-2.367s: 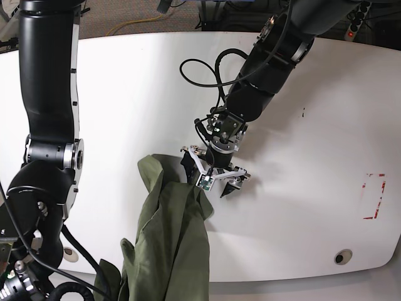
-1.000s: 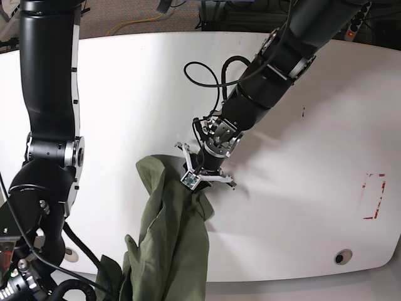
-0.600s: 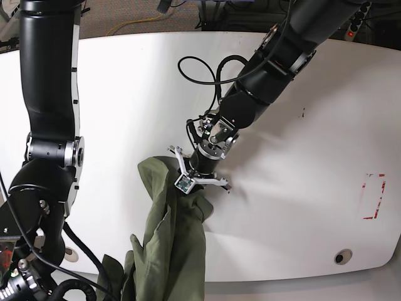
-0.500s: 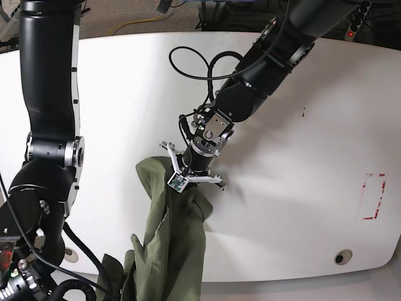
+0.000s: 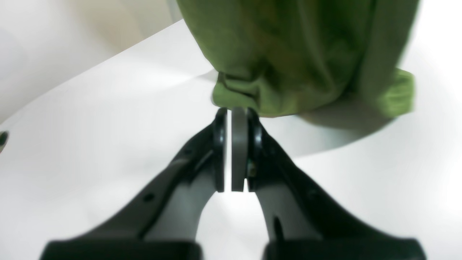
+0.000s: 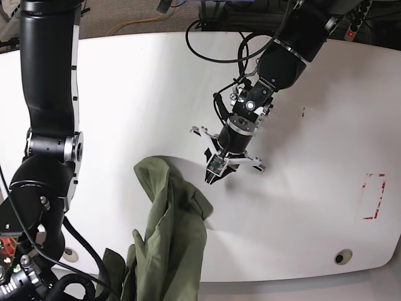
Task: Fold the T-shirt properly
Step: 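Close the left gripper on the shirt fabric and lift, then lift the shirt with the left gripper and carry it away from the right gripper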
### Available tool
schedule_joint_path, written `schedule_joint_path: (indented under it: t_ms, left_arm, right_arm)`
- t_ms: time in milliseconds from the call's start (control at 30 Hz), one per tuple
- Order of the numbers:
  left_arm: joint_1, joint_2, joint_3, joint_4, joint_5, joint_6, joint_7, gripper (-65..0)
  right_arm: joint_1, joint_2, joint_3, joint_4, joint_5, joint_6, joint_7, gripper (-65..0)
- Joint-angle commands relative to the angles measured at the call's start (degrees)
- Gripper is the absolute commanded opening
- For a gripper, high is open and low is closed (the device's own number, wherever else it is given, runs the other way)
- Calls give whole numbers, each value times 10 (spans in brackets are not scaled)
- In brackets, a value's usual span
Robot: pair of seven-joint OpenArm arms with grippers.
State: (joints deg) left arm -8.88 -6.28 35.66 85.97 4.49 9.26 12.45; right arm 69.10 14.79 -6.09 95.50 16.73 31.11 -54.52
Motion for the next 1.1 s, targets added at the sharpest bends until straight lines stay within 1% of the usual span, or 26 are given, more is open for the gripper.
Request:
schedule_joint_path:
  t_ms: [0, 100, 233, 367, 467, 533, 567, 600, 667, 733, 800, 867, 1067]
  left_arm:
    - [-2, -3, 0, 30, 5, 1, -17, -646]
    - [8, -3, -2, 34, 6, 1, -17, -646]
    - [18, -2, -4, 37, 6, 1, -16, -644]
    - [33, -2, -26, 66, 7, 1, -16, -644]
    - [55, -4, -55, 89, 7, 1, -16, -646]
    - [65, -18, -72, 104, 7, 1, -16, -646]
    - [70, -26, -79, 112, 7, 1, -16, -646]
    - [74, -33, -87, 121, 7, 1, -16, -646]
    - [83, -41, -98, 138, 7, 1, -16, -646]
    - [94, -54, -114, 152, 7, 1, -16, -646]
    - [103, -62, -129, 163, 7, 1, -16, -646]
    - [112, -69, -143, 172, 7, 1, -16, -646]
    - [139, -76, -179, 197, 7, 1, -16, -646]
  right_arm:
    - [22, 4, 3, 5, -2, -7, 17, -650]
    - [19, 4, 3, 5, -2, -7, 17, -650]
    - [20, 12, 4, 5, 0, -7, 17, -650]
    - [49, 7, 2, 5, 2, -7, 19, -650]
    - [57, -20, 2, 5, 1, -7, 19, -650]
    - [57, -36, 2, 5, 2, -3, 17, -650]
    - [57, -46, 0, 5, -1, 4, 16, -650]
    - [57, -60, -12, 5, -2, 8, 16, -650]
    - [57, -74, -36, 5, -2, 8, 16, -650]
    - [57, -85, -50, 5, -2, 7, 16, -650]
    - [57, -107, -62, 5, -2, 7, 16, -650]
    - [57, -122, -67, 5, -2, 7, 16, -650]
    - [57, -131, -76, 5, -2, 7, 16, -650]
